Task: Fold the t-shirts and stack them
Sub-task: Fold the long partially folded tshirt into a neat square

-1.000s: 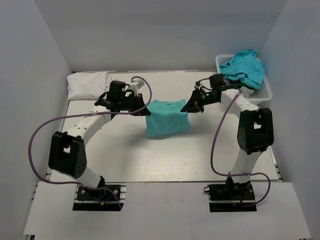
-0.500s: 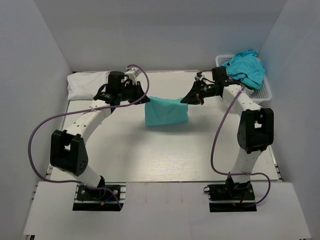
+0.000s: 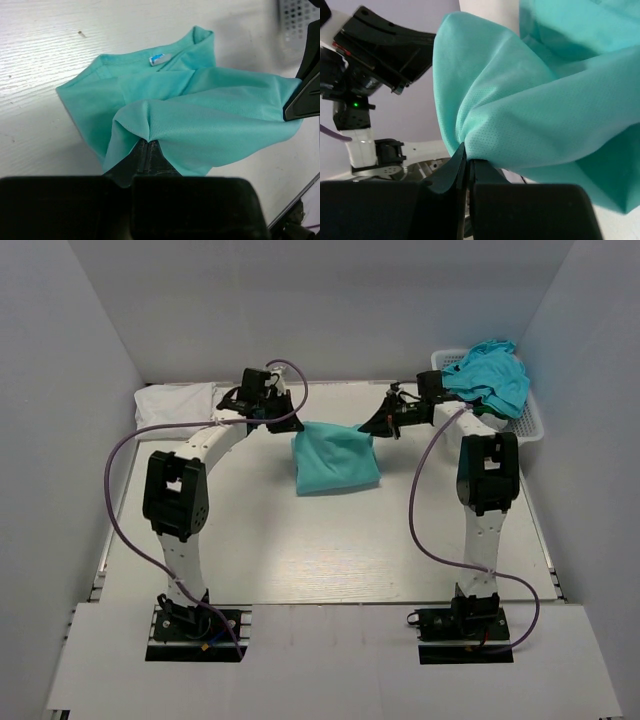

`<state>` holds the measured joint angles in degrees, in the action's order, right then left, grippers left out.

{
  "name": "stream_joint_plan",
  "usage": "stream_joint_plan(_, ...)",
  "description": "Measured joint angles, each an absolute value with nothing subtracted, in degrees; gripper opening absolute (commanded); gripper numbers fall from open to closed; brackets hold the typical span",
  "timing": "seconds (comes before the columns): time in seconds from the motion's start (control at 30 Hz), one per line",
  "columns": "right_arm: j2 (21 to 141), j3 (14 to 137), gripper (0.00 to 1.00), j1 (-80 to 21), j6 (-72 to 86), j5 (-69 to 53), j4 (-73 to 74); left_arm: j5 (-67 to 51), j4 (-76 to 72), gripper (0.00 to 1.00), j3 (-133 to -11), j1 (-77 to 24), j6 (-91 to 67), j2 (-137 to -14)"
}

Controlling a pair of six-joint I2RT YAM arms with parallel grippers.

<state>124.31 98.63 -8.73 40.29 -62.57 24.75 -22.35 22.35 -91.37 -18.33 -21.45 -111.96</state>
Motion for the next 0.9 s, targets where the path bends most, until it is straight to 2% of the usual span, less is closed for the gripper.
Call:
stream_joint_plan(0.2, 134.3, 107.4, 0.00, -8.5, 46.1, -64.2, 20.2, -17.8, 24.8, 0.00, -96.2, -17.9, -23.6, -117.0)
stream_joint_plan(0.23, 135.7, 108.7, 0.03, -8.5, 47.2, -64.3, 18.9, -17.1, 25.2, 0.00, -96.5, -17.8, -24.0, -117.5)
stream_joint_plan(0.27, 136.7, 109.5, 0.17, -8.5, 48.6, -64.5, 17.4, -16.7, 25.5, 0.00, -96.9, -17.7, -24.3, -117.9)
stream_joint_plan(0.3, 137.4, 110.0, 0.62, -8.5, 50.3, -64.6, 15.7, -16.0, 26.1, 0.00, -97.9, -17.6, -24.8, -118.8)
stream_joint_plan(0.33, 138.2, 110.1, 0.90, -8.5, 52.8, -64.7, 13.0, -15.4, 26.7, 0.07, -99.5, -17.5, -25.2, -120.0)
stream_joint_plan(0.37, 139.0, 110.3, 0.90, -8.5, 55.1, -64.8, 9.6, -14.7, 27.0, 0.17, -101.1, -17.4, -25.5, -121.3)
stream_joint_plan(0.4, 139.8, 110.5, 0.90, -8.5, 56.6, -64.9, 6.7, -14.0, 27.7, 0.34, -102.9, -17.3, -25.8, -122.7)
stream_joint_plan(0.43, 140.8, 111.5, 0.90, -8.4, 58.4, -64.9, 4.1, -13.4, 28.6, 0.61, -104.9, -17.2, -26.0, -124.2)
stream_joint_plan(0.5, 143.0, 114.8, 0.90, -8.4, 60.9, -64.8, 0.9, -11.7, 30.3, 0.71, -108.8, -16.9, -26.9, -126.8)
stream_joint_plan(0.53, 143.9, 117.0, 0.90, -8.4, 61.3, -64.5, 0.2, -11.0, 30.9, 0.90, -110.0, -16.9, -27.2, -127.6)
stream_joint_plan(0.57, 144.6, 119.2, 0.90, -8.4, 60.8, -64.0, 0.3, -10.2, 31.5, 1.00, -110.8, -16.8, -27.2, -128.1)
stream_joint_plan(0.63, 144.6, 122.5, 0.90, -8.3, 57.1, -61.9, 3.4, -9.2, 32.5, 1.00, -111.0, -16.6, -27.6, -128.1)
stream_joint_plan(0.73, 141.1, 123.9, 0.90, -8.5, 46.7, -52.3, 12.6, -7.7, 33.1, 1.00, -110.8, -16.4, -27.9, -127.6)
stream_joint_plan(0.9, 127.3, 113.3, 0.90, -9.7, 31.2, -35.7, 21.1, -6.2, 32.4, 1.00, -105.3, -16.6, -27.9, -123.7)
